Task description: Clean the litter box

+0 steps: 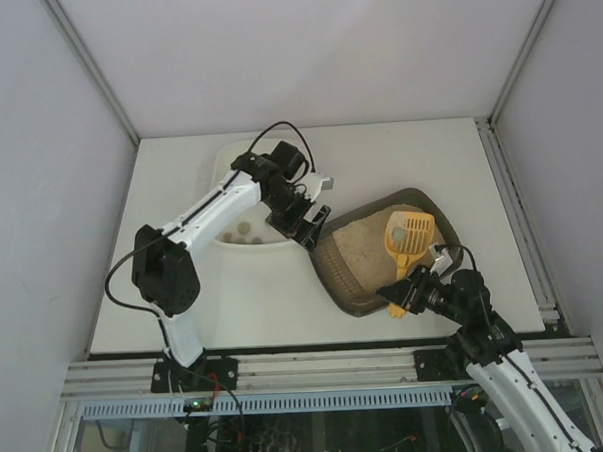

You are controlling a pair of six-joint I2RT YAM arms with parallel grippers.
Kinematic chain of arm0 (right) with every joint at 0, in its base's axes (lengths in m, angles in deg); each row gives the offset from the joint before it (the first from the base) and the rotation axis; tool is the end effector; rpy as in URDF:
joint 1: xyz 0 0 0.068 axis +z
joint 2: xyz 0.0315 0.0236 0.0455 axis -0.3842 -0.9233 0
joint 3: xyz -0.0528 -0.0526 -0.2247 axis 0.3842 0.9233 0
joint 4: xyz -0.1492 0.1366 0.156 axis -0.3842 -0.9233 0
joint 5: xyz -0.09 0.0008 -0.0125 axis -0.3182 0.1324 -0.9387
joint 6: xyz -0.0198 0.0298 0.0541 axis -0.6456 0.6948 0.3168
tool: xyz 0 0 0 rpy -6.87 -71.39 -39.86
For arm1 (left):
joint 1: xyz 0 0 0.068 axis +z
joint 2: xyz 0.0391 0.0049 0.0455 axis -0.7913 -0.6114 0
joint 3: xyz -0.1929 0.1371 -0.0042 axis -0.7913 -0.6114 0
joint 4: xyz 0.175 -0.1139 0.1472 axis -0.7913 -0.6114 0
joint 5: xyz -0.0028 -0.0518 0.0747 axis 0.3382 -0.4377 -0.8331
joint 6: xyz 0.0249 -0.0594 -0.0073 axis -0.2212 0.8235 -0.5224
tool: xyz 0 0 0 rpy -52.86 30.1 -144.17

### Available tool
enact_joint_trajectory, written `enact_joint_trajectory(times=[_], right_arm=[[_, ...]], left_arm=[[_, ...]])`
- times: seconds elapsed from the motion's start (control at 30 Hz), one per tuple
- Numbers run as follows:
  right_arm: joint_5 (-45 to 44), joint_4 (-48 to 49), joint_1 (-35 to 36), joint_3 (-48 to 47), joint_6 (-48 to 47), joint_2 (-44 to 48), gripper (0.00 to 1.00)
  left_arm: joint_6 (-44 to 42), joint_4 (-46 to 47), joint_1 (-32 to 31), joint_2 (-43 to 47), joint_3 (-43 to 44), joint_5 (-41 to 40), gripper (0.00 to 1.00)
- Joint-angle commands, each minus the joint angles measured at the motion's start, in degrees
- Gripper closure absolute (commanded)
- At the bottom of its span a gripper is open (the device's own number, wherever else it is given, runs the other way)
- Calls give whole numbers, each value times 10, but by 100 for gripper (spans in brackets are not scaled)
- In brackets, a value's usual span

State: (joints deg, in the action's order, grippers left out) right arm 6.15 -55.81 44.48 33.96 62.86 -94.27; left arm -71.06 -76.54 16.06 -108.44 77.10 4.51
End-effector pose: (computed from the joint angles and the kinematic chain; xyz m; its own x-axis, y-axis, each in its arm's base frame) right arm 0.1263 0.0774 0.1631 -0.8273 0.4552 -0.3292 -0.0846 0.4785 0.8740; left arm 0.2825 -0.2323 0.2369 -0.7212 0.6235 -0.3018 0.6917 0.6245 -0.3628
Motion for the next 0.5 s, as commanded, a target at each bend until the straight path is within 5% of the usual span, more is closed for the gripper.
enact_joint_trajectory(times=[0.0, 0.33, 0.47], right_arm=[[-69, 101, 8, 28, 3, 60, 100], [-76, 233, 62, 43, -79, -3, 100], [-43, 376, 65, 91, -12, 4, 100]], left_arm=[[-27, -11, 19, 53, -35, -42, 0], [-23, -2, 62, 94, -94, -59, 0], [-21, -2, 79, 96, -101, -31, 0]])
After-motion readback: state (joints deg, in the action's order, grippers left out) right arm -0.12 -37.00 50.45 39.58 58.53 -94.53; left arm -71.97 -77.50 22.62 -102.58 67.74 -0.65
